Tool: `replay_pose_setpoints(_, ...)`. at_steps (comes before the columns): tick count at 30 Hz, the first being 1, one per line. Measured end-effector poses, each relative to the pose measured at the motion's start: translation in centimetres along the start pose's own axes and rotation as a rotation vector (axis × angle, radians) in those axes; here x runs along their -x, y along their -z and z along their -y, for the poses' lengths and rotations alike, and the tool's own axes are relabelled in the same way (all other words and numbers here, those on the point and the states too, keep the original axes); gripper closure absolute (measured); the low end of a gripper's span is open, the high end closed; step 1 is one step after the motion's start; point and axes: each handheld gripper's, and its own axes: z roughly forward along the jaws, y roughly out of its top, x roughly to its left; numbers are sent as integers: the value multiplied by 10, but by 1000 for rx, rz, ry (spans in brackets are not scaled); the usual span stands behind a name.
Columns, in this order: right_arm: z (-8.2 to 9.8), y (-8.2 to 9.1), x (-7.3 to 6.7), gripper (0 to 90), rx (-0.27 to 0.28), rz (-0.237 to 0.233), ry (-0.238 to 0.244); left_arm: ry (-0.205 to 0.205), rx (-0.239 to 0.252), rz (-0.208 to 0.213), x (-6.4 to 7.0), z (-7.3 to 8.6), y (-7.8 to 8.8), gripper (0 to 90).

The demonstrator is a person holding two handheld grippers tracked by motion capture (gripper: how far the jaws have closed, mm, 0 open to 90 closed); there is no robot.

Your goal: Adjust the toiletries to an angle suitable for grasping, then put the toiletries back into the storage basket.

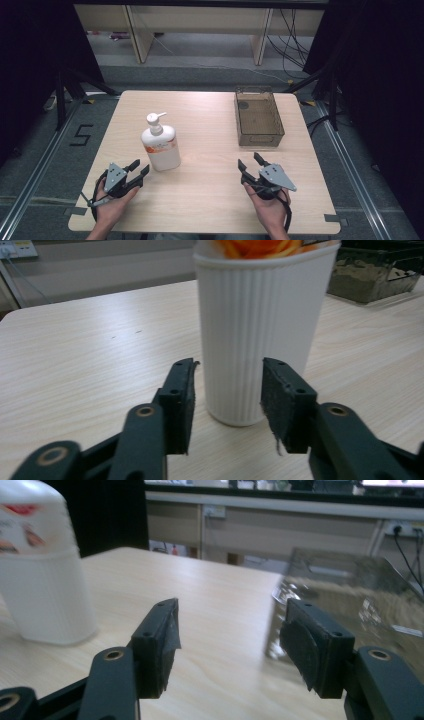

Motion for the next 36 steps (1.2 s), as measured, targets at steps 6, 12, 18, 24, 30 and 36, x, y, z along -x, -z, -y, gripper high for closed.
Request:
replay_pose_setpoints(6, -24, -23, -35, 403, 36, -48, -6, 14, 13, -17, -5, 1, 1, 482)
replay_pose_setpoints(12, -55, -54, -78, 420, 71, -107, -4, -2, 25, -40, -2, 2, 0, 453)
replay_pose_setpoints(18, -66, -69, -108, 442, 46, -118, 7, -6, 23, -45, -1, 1, 0, 452)
replay_pose_setpoints(24, -77, -84, -139, 460, 62, -111, -21, 3, 29, -42, -2, 1, -1, 448)
replay_pose_setpoints(30, -82, -89, -164, 459, 74, -101, -35, 11, 30, -45, -2, 1, -1, 443)
replay_pose_setpoints(36, -81, -92, -174, 459, 88, -80, -27, 2, 27, -46, -2, 1, -1, 440)
